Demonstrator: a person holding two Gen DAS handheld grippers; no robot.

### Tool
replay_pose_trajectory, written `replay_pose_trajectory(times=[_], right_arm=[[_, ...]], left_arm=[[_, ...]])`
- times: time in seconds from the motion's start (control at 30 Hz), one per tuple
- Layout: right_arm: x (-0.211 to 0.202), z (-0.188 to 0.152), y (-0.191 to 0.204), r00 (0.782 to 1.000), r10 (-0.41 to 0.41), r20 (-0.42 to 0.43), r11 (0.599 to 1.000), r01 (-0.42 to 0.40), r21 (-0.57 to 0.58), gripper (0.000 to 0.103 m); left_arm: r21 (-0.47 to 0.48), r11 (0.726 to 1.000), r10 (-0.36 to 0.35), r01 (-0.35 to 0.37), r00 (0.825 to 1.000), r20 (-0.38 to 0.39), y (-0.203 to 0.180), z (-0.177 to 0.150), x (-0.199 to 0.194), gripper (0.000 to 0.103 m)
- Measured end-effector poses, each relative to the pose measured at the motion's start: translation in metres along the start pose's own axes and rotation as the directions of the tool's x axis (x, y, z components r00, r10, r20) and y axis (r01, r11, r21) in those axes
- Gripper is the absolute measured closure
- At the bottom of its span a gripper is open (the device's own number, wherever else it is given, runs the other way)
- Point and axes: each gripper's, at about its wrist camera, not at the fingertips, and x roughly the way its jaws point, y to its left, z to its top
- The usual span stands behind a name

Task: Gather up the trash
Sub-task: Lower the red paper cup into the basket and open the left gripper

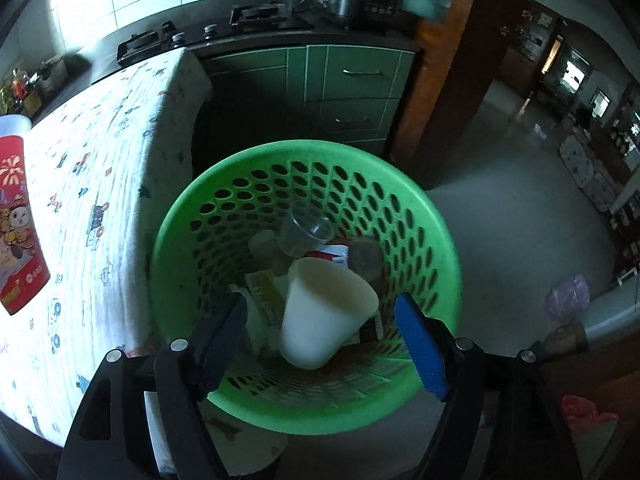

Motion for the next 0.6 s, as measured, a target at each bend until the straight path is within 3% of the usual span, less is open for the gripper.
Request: replay_pose_trajectory(times=[0.6], right_arm=[[-0.038, -0.028, -0.035, 0.999, 0.019, 0.042, 0.999, -0.02, 0.028, 0.026]], left_arm=[[0.03, 0.991, -0.126, 0.13, 0.988, -0.09, -0.08, 0.009, 0.081, 0.027]])
